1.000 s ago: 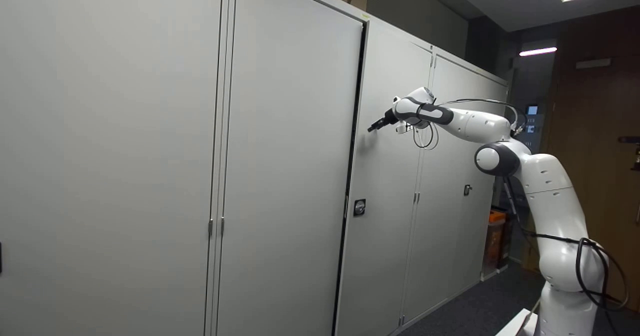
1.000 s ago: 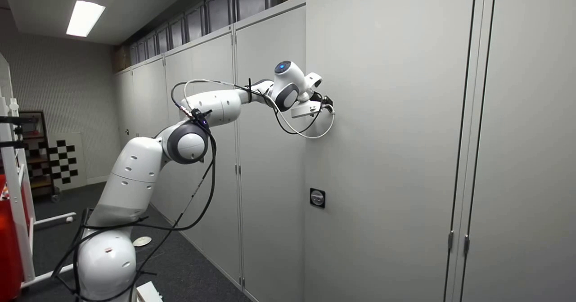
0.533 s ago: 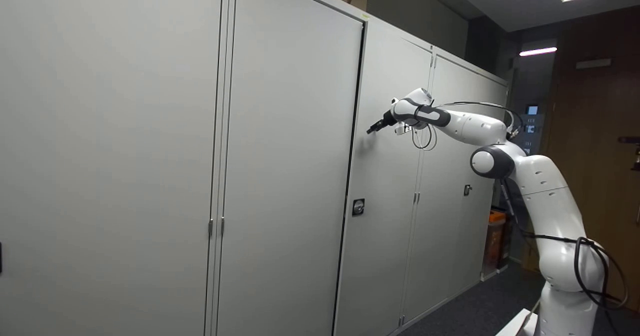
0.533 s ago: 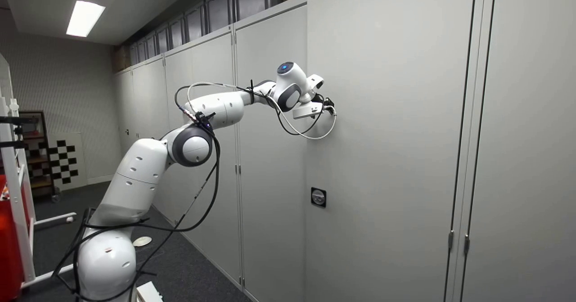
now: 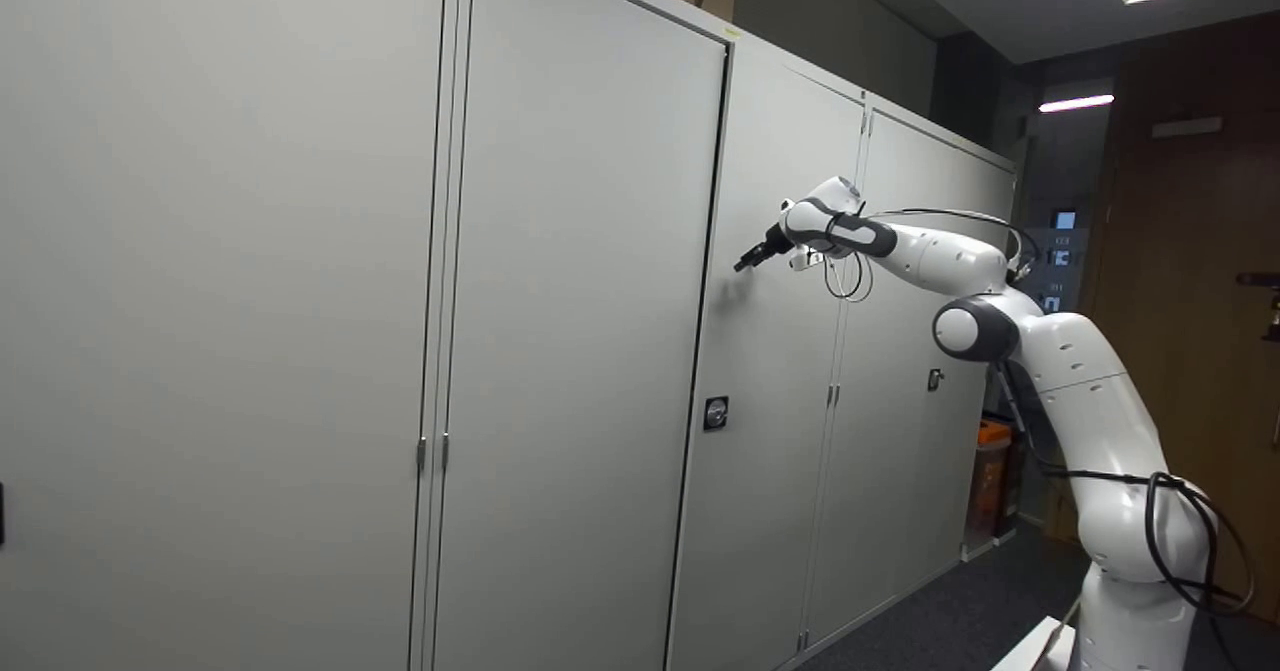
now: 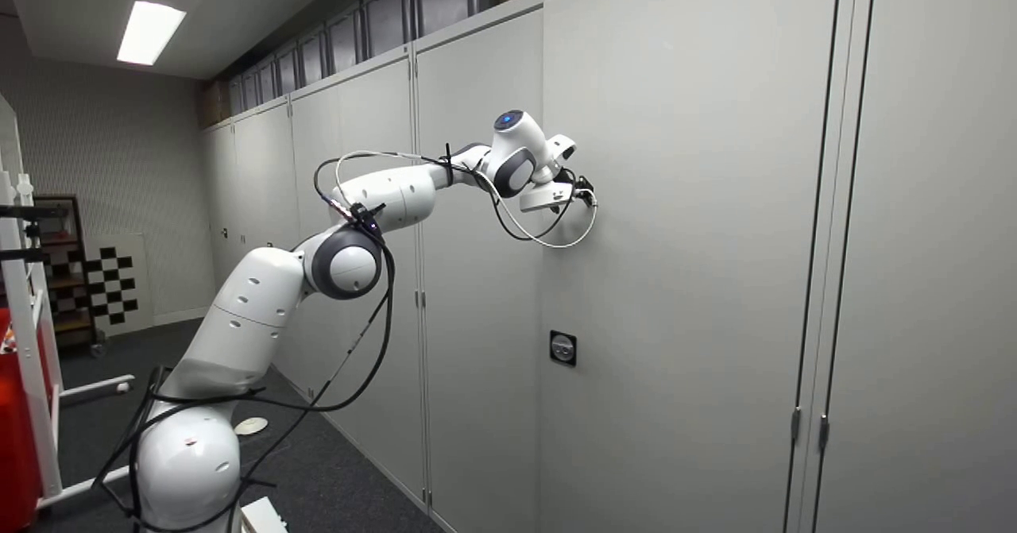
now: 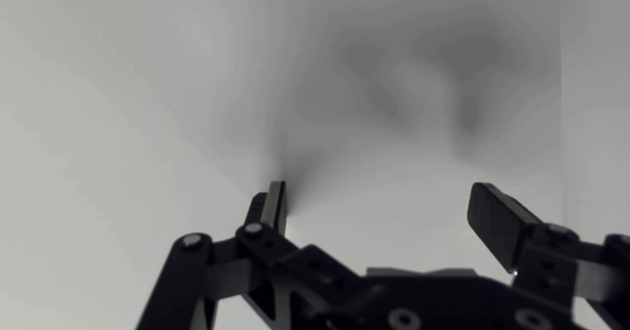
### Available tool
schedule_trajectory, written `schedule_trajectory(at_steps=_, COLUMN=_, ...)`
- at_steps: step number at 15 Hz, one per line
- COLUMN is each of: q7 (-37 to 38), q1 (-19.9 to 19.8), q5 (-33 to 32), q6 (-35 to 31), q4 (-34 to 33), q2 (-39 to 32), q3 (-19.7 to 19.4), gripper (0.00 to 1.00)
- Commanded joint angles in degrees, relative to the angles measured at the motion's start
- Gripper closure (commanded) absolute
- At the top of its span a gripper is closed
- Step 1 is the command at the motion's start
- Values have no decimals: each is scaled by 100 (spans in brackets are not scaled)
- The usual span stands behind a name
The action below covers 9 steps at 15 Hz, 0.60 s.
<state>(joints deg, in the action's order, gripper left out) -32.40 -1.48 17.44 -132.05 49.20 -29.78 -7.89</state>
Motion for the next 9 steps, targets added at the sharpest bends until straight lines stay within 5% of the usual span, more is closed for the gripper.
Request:
schedule_trajectory(at_steps=1, q7=162, q1=-18, q5=-121, q6=247, q4=-545, q2=-275, q3=-92, gripper=0)
schedule_trajectory(at_steps=9, q7=290, q1=-37, q5=-251, q6=696, q4=-968, q2=-488, q3=-287, gripper=0)
